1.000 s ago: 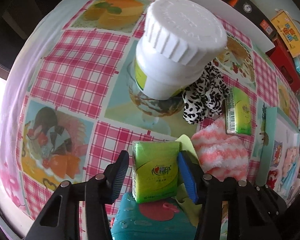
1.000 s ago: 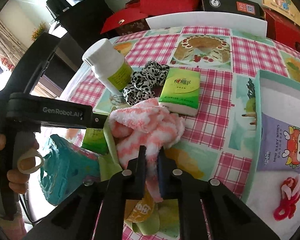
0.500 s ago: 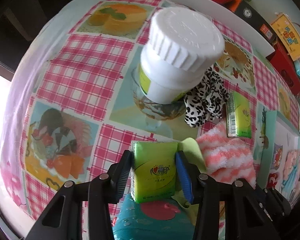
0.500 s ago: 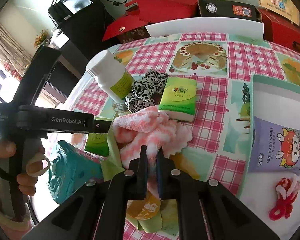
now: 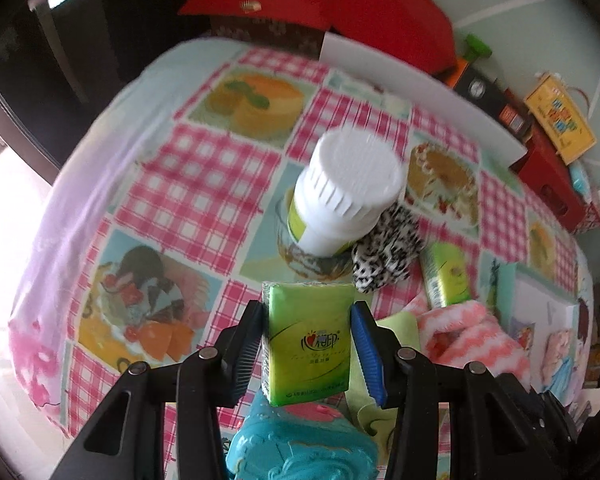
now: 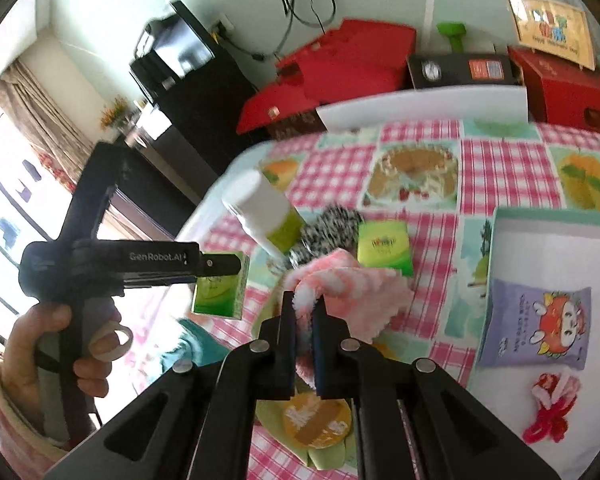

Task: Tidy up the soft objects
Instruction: 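Carry the green tissue pack with the left gripper while the right carries the towel to the tray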

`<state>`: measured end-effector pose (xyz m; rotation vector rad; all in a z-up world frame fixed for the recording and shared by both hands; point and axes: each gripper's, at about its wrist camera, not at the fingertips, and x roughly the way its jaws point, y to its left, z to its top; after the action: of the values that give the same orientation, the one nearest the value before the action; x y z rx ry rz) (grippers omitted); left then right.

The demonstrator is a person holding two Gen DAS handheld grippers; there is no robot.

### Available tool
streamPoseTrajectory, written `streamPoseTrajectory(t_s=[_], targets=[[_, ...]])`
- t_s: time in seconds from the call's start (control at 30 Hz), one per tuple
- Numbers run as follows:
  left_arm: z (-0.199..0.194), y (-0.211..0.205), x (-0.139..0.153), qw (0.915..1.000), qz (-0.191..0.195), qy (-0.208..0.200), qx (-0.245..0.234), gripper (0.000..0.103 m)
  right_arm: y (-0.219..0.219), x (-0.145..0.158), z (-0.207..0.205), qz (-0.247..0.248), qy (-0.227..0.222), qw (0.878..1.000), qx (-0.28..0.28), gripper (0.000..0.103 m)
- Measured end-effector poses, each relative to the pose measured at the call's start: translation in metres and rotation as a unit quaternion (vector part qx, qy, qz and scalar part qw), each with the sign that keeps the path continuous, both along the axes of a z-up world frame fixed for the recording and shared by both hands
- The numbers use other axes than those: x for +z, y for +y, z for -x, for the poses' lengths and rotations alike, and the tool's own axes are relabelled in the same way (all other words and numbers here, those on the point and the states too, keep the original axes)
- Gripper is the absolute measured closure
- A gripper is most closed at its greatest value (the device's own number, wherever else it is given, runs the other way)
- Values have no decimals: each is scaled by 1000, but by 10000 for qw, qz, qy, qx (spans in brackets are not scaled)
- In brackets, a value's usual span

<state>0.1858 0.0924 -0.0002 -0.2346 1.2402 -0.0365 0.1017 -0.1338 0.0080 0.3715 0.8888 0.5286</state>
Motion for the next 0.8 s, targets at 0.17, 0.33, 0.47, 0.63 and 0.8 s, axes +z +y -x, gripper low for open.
streamPoseTrajectory(t_s=[0.17,0.33,0.47,0.63,0.8], targets=[[11,1,30,9991,7,-412,84,55,-14,27,10,-191,-425,9988,-160,97],[17,-12,53,9968,40,-801,42,55,-35,51,20,-329,-782,9954,-453,97],[19,-25,67,9945,116,-1035,-94,55,-62,71,33,-381,-1111,9898,-803,97],[19,-54,80,9910,249,-1249,-416,55,-103,88,48,-398,-1403,9790,-1425,97],[20,-91,83,9871,332,-1336,-817,55,-146,100,66,-372,-1609,9643,-2069,97]])
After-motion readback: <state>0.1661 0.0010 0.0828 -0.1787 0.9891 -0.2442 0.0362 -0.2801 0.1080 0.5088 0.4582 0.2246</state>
